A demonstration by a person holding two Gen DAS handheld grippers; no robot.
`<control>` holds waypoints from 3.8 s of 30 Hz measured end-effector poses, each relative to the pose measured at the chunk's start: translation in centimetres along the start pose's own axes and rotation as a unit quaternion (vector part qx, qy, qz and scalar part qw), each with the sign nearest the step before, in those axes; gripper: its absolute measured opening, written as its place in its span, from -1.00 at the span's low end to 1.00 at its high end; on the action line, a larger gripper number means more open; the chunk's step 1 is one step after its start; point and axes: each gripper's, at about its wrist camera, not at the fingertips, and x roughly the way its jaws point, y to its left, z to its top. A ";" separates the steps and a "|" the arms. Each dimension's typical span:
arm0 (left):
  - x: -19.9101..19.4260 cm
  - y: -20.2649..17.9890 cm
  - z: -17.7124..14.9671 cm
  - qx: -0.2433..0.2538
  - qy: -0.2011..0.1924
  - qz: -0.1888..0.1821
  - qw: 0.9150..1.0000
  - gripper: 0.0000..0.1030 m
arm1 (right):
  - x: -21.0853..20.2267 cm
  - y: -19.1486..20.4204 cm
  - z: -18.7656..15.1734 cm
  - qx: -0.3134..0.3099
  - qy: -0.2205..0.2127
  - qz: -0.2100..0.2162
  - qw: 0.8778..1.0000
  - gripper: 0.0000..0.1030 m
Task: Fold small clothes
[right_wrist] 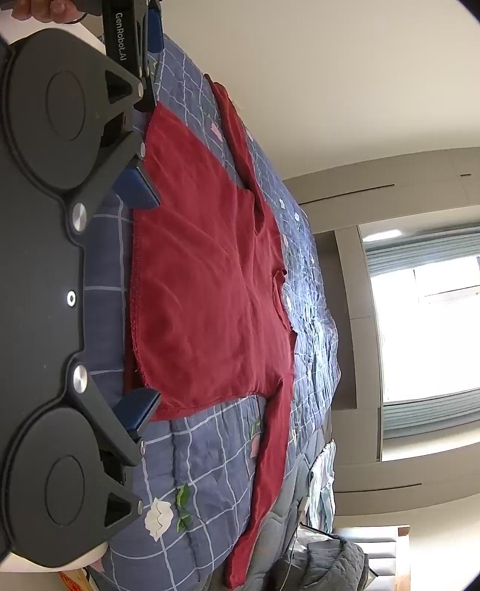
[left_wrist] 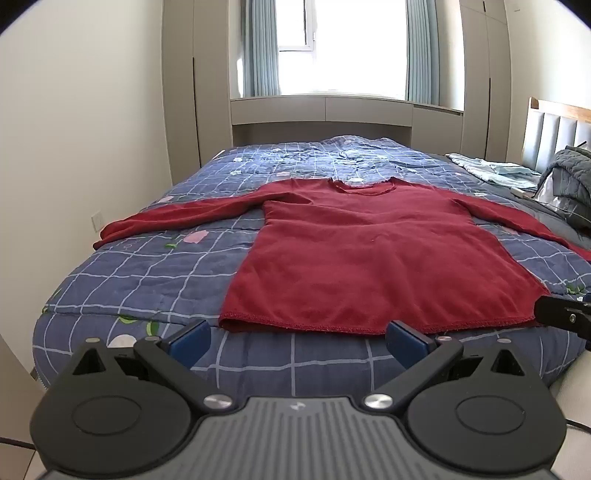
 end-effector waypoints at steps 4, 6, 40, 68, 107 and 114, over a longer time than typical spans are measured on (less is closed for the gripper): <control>0.0 0.0 0.0 0.000 0.001 -0.002 1.000 0.99 | 0.0 0.0 0.0 -0.003 0.003 -0.001 1.000 0.99; 0.1 0.0 0.0 0.000 0.002 -0.002 1.000 0.99 | -0.1 0.0 0.0 -0.005 0.003 -0.002 1.000 0.99; 0.0 0.0 0.0 -0.002 0.000 -0.001 1.000 0.99 | -0.4 -0.2 0.2 0.005 0.001 0.000 1.000 0.99; 0.0 0.0 0.0 -0.002 0.000 -0.001 1.000 0.99 | -0.5 -0.2 0.1 0.007 -0.001 0.001 1.000 0.99; 11.3 -5.0 9.6 0.008 0.069 -0.038 0.997 0.99 | 7.2 -6.0 5.6 0.011 0.009 -0.076 0.997 0.99; 16.4 -9.8 13.9 0.037 0.056 -0.037 0.997 0.99 | 11.1 -11.8 8.6 0.010 0.017 -0.169 0.985 0.99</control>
